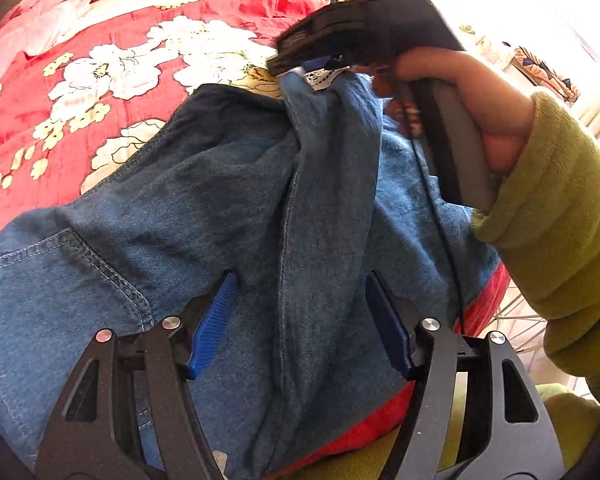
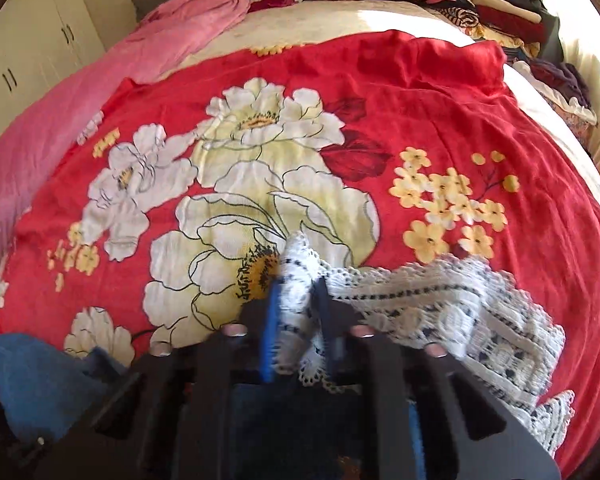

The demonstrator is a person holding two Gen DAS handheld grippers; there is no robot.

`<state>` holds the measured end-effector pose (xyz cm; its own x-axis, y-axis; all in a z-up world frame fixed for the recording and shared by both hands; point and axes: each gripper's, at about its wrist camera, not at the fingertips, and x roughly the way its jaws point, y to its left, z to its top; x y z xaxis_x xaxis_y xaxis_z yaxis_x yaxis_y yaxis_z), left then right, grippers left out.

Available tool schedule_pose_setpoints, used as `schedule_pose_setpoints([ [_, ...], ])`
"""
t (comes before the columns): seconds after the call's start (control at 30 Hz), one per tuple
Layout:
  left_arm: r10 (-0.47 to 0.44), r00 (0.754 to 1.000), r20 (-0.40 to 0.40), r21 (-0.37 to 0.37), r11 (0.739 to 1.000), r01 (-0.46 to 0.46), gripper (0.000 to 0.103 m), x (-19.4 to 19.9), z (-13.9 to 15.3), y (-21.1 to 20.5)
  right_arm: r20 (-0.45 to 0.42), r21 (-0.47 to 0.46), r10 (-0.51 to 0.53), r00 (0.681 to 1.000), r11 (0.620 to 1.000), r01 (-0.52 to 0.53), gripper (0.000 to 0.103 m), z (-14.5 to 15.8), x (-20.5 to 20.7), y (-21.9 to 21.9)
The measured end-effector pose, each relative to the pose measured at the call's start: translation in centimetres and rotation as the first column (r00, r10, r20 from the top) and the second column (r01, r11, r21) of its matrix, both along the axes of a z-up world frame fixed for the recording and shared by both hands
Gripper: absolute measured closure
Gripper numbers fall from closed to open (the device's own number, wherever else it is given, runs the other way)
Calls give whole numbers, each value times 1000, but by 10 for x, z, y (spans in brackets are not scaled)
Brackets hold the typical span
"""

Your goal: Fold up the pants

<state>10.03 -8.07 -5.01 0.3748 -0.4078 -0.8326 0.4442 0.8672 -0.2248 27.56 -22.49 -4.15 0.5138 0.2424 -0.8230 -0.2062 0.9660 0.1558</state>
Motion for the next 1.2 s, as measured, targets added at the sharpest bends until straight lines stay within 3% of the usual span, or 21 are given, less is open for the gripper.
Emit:
schedule_pose_setpoints([
  [0.3, -1, 1000, 25, -13, 1000, 1, 43, -7, 3, 2, 64, 143, -115, 991, 984, 105, 92, 49, -63, -73],
  [0.37, -2, 999, 44, 4, 1000, 2, 55, -8, 4, 2, 69, 147, -138, 988, 981, 127, 92, 56, -78, -86],
  [0.4, -5, 999, 50, 14, 1000, 4, 75, -7, 4, 2, 70, 153, -153, 986, 978, 141, 92, 61, -89, -96],
  [0.43, -9, 999, 52, 12, 1000, 9, 87, -10, 5, 2, 69, 157, -163, 984, 976, 151, 92, 63, -96, -102],
  [0.5, -25, 998, 50, -5, 1000, 26, 97, -13, 7, 3, 68, 162, -189, 980, 971, 176, 92, 68, -114, -117],
  [0.9, -80, 987, 140, 64, 995, 72, 101, -37, 28, 4, -28, 207, -265, 964, 942, 265, 92, 62, -204, -161],
  [1.2, -89, 985, 146, 103, 992, 74, 100, -57, 21, 1, -159, 216, -302, 940, 918, 331, 90, 18, -236, -180],
])
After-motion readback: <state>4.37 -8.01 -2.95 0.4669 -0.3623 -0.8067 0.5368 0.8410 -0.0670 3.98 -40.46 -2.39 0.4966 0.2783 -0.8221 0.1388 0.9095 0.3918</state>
